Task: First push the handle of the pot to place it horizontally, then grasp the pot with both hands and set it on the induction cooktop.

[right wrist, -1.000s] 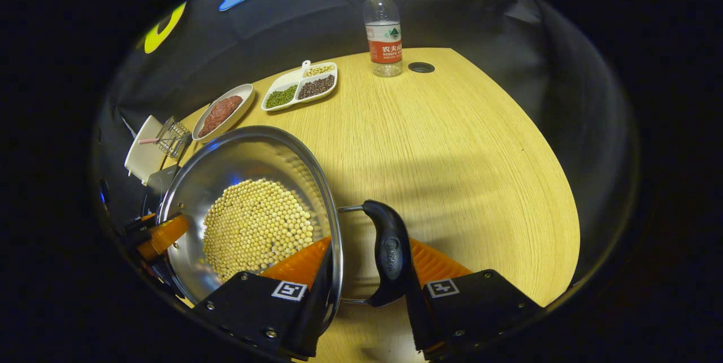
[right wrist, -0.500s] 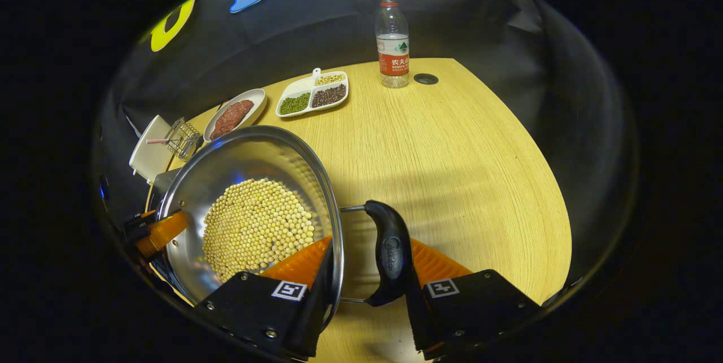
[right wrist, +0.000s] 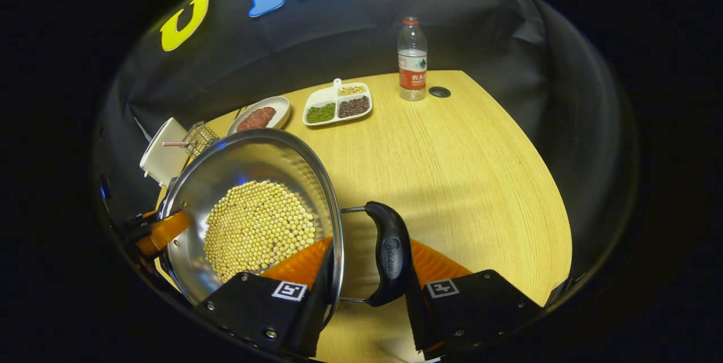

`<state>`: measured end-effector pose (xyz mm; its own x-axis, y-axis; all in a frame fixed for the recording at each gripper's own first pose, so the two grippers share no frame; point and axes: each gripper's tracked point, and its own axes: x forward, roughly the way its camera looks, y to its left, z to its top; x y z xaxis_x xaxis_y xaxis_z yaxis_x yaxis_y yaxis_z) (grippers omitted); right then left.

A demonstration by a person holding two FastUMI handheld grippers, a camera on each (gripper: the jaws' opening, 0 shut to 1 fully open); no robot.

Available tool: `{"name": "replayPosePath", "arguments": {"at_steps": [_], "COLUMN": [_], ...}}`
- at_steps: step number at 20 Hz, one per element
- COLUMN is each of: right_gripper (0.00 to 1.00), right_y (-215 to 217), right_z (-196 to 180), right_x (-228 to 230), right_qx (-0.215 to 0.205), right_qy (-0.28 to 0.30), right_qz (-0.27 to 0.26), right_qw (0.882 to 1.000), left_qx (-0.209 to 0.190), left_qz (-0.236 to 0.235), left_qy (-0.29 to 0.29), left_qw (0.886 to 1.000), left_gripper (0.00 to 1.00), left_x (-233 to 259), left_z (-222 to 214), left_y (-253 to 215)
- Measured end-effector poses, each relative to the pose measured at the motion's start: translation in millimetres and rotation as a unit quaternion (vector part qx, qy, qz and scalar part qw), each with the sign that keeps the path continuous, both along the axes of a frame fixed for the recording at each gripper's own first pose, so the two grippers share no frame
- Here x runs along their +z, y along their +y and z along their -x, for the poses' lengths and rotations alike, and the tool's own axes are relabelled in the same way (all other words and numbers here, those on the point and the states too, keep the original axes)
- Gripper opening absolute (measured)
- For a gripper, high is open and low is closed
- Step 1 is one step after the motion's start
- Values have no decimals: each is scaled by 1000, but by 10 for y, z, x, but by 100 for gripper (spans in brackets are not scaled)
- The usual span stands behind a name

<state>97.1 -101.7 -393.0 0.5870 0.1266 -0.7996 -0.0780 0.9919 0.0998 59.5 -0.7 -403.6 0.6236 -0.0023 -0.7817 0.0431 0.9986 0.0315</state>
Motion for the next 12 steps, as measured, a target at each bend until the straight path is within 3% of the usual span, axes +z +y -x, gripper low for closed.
{"name": "replayPosePath", "arguments": {"at_steps": [12], "right_gripper": [62], "right_y": [-104], "right_z": [-45], "right_x": [3], "right_qx": [26], "right_qy": [7], "right_qz": [-7], "right_qw": [1000], "left_qx": [20], "left_qz": [-8], "left_qy": [-11], "left_qw": [1000], "left_gripper": [65], "left_x": [394], "left_z": [180], "left_y": [982]}}
